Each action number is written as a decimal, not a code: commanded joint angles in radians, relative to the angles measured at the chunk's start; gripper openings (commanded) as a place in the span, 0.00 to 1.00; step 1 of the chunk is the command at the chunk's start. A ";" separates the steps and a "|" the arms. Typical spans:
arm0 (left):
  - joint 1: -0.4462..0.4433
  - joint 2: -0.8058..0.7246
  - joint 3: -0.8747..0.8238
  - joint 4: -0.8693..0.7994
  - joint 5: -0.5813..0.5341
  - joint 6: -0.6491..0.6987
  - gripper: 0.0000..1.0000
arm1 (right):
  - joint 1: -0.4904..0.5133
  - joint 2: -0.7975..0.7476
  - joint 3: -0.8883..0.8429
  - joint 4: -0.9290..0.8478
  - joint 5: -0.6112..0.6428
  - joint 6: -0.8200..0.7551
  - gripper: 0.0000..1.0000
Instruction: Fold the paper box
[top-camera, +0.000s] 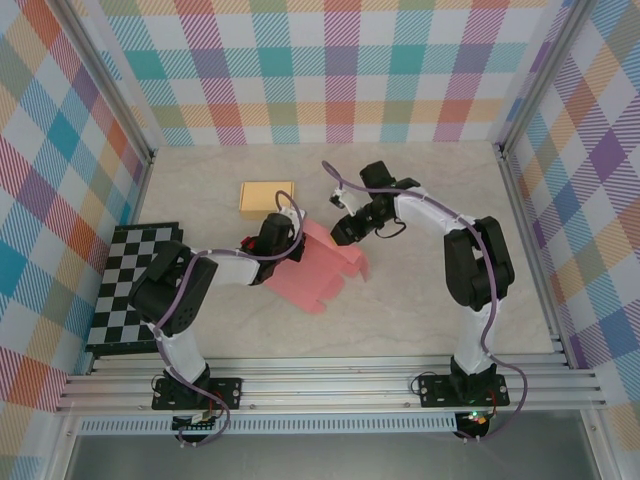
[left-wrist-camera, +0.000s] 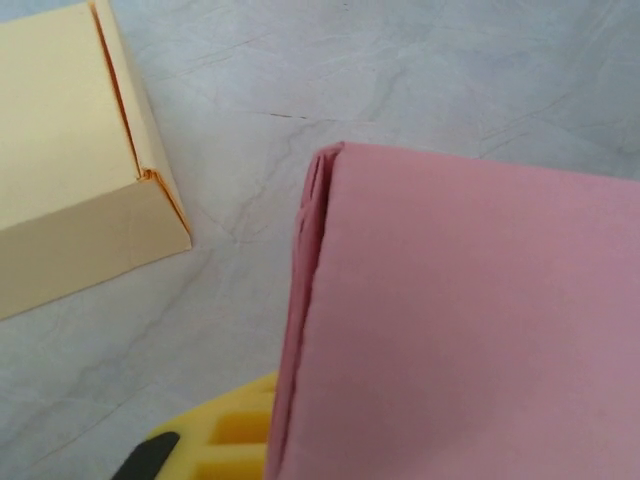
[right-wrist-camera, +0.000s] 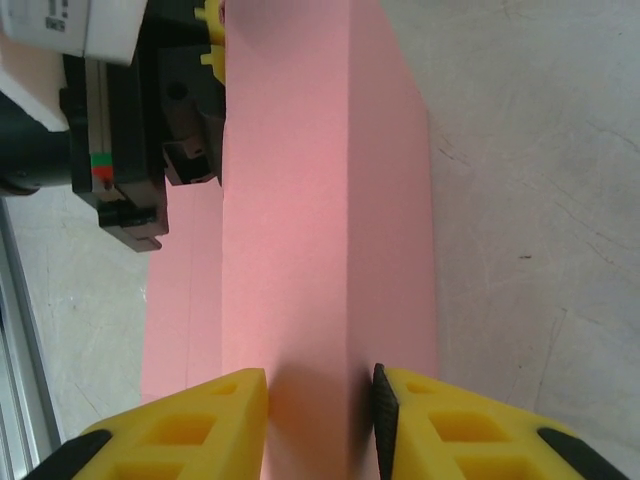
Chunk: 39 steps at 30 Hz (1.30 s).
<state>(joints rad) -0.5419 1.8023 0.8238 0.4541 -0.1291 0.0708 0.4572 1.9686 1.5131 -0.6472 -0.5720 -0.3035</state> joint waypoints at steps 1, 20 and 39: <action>-0.029 0.035 0.028 0.009 -0.064 -0.016 0.00 | 0.000 0.011 0.016 -0.027 -0.040 0.010 0.34; -0.057 0.061 0.027 -0.072 -0.254 -0.165 0.00 | 0.000 -0.083 -0.092 0.150 0.129 0.268 0.38; -0.070 -0.026 -0.063 -0.072 -0.155 -0.145 0.27 | -0.001 -0.042 -0.016 0.093 0.186 0.222 0.41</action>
<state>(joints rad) -0.6083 1.8023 0.7864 0.4786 -0.3183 -0.0597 0.4519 1.8977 1.4700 -0.5182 -0.3916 -0.0460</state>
